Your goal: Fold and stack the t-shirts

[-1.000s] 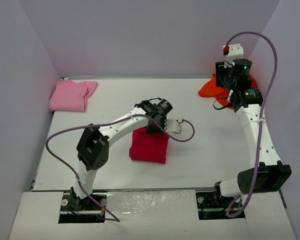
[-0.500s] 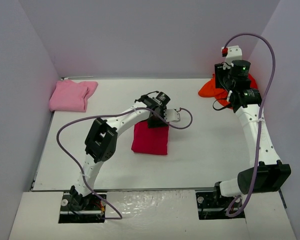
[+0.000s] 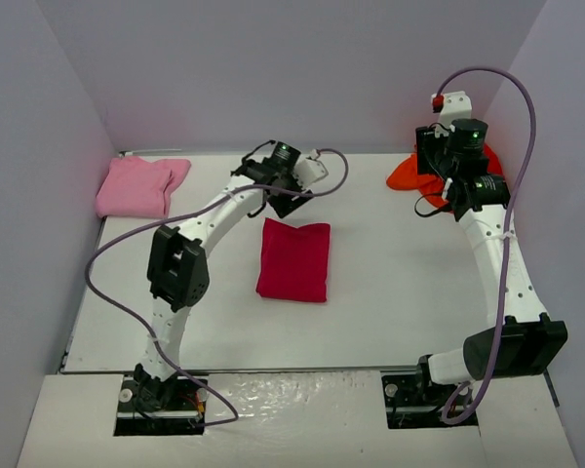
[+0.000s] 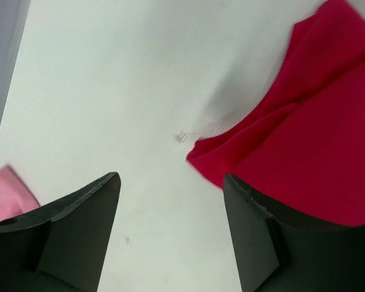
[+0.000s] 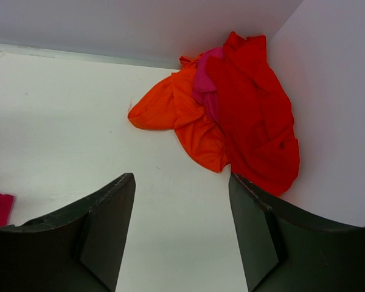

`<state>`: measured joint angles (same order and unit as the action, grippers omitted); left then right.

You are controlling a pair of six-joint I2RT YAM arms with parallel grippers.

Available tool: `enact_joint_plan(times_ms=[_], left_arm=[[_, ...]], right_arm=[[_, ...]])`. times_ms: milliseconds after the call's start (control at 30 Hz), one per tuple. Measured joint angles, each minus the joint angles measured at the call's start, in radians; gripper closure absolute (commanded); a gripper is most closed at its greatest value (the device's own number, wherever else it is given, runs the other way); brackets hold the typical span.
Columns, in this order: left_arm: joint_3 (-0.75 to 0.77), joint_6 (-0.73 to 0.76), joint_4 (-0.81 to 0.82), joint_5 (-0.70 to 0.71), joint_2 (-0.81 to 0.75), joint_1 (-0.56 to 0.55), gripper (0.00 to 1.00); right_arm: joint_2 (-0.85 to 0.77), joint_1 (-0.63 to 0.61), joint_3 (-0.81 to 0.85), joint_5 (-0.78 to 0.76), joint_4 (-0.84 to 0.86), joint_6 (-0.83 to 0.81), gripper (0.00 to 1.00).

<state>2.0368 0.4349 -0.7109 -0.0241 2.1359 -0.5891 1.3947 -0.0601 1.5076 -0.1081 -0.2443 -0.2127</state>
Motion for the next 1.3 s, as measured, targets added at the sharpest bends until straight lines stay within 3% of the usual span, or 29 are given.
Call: enact_joint_plan(times_ms=[67, 200, 333, 433, 567, 700, 1300], left_arm=[[-0.023, -0.047, -0.017, -0.029, -0.045, 0.050, 0.25], [-0.142, -0.127, -0.074, -0.122, -0.158, 0.141, 0.25], [-0.283, -0.196, -0.107, -0.238, -0.221, 0.190, 0.25], [-0.376, -0.235, -0.118, -0.328, -0.212, 0.197, 0.24], [-0.446, -0.275, -0.125, -0.433, -0.168, 0.194, 0.24], [-0.446, -0.311, -0.119, -0.517, -0.112, 0.196, 0.23], [-0.249, -0.395, -0.180, -0.707, 0.095, 0.212, 0.24]], right_arm=[[-0.001, 0.000, -0.002, 0.007, -0.008, 0.000, 0.31], [0.005, 0.001, -0.001, 0.084, -0.053, 0.004, 0.32], [0.099, -0.001, 0.043, 0.285, -0.177, -0.011, 0.60], [0.274, -0.010, 0.081, 0.418, -0.252, -0.034, 0.53], [0.467, -0.028, -0.008, 0.502, -0.331, -0.070, 0.50], [0.492, -0.035, -0.065, 0.538, -0.412, -0.087, 0.50], [0.385, -0.046, -0.080, 0.627, -0.395, -0.107, 0.47]])
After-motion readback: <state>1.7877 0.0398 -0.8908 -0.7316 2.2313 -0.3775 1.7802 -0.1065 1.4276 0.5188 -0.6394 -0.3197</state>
